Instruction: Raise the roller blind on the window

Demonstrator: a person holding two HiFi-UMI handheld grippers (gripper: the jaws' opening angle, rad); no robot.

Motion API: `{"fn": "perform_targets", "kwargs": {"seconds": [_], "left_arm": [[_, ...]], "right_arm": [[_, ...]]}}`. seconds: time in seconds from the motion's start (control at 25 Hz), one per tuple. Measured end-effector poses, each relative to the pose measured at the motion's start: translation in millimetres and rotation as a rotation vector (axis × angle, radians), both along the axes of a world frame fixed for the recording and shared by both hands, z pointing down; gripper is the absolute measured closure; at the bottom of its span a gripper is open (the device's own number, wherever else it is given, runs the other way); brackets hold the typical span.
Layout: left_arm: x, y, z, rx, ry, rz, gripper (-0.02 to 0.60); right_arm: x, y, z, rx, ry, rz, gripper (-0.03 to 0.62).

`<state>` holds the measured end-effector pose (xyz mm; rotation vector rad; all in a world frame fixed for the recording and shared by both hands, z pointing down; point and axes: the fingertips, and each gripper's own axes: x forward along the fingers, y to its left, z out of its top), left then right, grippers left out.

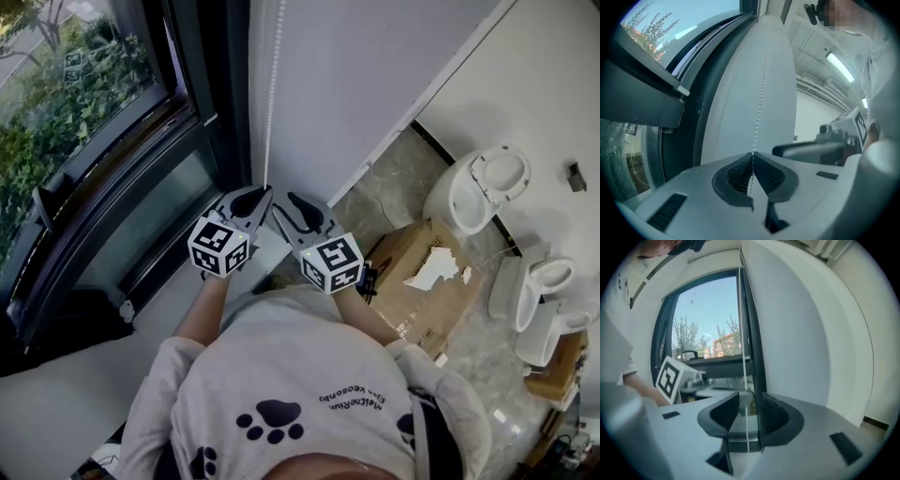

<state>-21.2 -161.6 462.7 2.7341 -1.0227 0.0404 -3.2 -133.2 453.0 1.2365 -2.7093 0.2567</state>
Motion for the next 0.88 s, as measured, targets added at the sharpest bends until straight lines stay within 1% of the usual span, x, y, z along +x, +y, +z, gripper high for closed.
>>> {"fn": "perform_targets", "kwargs": {"seconds": [0.08,0.2,0.36,0.44,0.52,0.64,0.72,0.8,0.88], "left_arm": [[1.9,1.0,-0.2,0.003,0.002,0.005,0.566],[4.1,1.9,-0.1,0.005,0.011,0.007,0.566],[7.7,3.9,-0.1,0.002,0.021,0.012,0.566],[8.4,4.7,-0.8,0.004,0.023,0.012,0.566],[8.7,5.2,-1.3,0.005,0.022,0.011,0.566],[8.3,5.7,-0.7,0.007,0.021,0.007,0.566],[8.0,5.7,-0.5,0.007,0.02,0.006,0.566],[8.2,5.7,-0.4,0.006,0.018,0.005,0.566],[8.6,5.5,-0.5,0.009,0.016,0.004,0.566]], "right_arm": [[0.6,-1.5,-39.8,0.057,-0.027,-0.001,0.442],[-4.0,-5.7,-98.4,0.156,-0.038,-0.03,0.444],[-11.9,-12.1,-158.1,0.252,-0.038,-0.068,0.445],[-15.8,-18.7,-179.0,0.269,-0.053,-0.072,0.458],[-20.7,-25.0,-196.1,0.268,-0.082,-0.082,0.482],[-28.2,-30.5,-218.0,0.275,-0.113,-0.1,0.499],[-31.5,-33.0,-227.8,0.286,-0.104,-0.098,0.521],[-33.1,-34.9,-230.9,0.288,-0.082,-0.089,0.576],[-33.1,-35.5,-230.1,0.289,-0.069,-0.081,0.58]]}}
